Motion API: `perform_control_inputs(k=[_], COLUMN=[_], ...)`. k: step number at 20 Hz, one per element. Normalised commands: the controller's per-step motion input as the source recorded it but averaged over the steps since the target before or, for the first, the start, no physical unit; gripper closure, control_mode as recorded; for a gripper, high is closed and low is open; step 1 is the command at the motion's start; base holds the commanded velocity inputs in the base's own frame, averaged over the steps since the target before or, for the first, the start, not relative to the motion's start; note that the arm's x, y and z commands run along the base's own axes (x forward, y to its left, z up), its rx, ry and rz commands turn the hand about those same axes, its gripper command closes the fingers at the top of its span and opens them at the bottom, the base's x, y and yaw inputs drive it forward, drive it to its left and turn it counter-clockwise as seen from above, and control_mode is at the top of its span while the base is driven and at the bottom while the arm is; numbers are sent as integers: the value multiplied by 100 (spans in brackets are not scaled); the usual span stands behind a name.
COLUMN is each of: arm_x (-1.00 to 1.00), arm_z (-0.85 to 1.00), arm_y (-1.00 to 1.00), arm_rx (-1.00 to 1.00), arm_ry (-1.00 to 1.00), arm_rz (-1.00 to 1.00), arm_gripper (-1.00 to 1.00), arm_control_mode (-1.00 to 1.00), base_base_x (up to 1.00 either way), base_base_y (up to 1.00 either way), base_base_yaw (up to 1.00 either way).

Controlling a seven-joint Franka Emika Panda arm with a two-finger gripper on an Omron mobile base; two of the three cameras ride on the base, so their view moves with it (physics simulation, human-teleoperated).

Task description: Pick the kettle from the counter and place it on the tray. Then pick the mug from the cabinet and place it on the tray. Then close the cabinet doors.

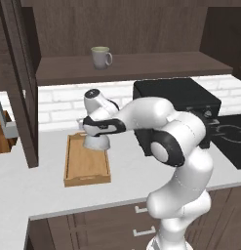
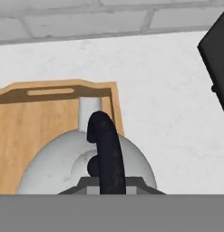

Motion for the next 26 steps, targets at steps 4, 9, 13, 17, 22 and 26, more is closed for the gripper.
perform_control_inputs(k=[4,9,13,17,22,26], arm_x=[10,10,15,13,16,17], arm_z=[-21,-27,-29,-27,-16,-17], arm_y=[25,9,7,7,25,24], arm_rx=[-1,0,-2,0,0,0], arm_ry=[0,-4,-8,-12,-8,-4], arm_rz=[-9,-12,-14,-13,-13,-13], arm_gripper=[100,100,100,100,100,100], arm_control_mode=[-100,-100,-100,-100,-100,-100], base_base_x=[0,0,0,0,0,0], base_base_y=[0,0,0,0,0,0], base_base_yaw=[0,0,0,0,0,0])
